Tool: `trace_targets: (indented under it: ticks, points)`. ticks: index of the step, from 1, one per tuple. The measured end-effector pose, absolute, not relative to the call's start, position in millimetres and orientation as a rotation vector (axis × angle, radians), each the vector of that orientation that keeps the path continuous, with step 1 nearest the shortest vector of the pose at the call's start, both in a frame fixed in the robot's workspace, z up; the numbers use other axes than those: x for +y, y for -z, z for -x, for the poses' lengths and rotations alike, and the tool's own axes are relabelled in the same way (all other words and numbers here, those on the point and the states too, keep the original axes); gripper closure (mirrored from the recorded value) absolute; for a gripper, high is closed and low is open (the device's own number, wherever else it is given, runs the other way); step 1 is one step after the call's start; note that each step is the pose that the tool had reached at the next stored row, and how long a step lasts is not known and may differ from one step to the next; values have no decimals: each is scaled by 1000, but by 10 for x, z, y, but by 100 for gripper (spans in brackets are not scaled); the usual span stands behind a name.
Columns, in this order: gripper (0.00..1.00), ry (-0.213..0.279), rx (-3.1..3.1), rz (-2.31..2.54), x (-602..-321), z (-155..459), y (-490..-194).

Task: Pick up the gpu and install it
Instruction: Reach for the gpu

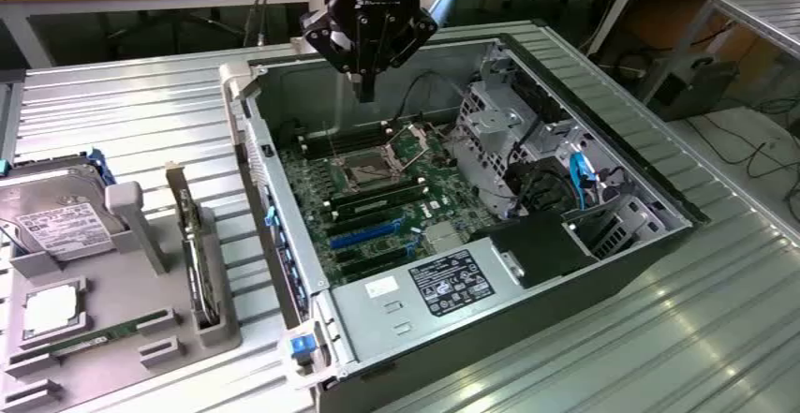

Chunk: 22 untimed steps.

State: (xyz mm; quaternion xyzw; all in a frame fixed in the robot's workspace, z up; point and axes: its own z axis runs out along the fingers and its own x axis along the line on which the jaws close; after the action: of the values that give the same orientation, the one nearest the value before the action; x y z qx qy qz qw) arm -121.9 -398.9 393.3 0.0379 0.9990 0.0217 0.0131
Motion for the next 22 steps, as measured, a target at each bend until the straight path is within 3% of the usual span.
trace_targets:
  ticks: [11, 22]
  points:
    - [89, -66, 3112, -115, -4114, 1375, -3930]
    - [89, -48, 3112, -114, -4249, 2394, -3841]
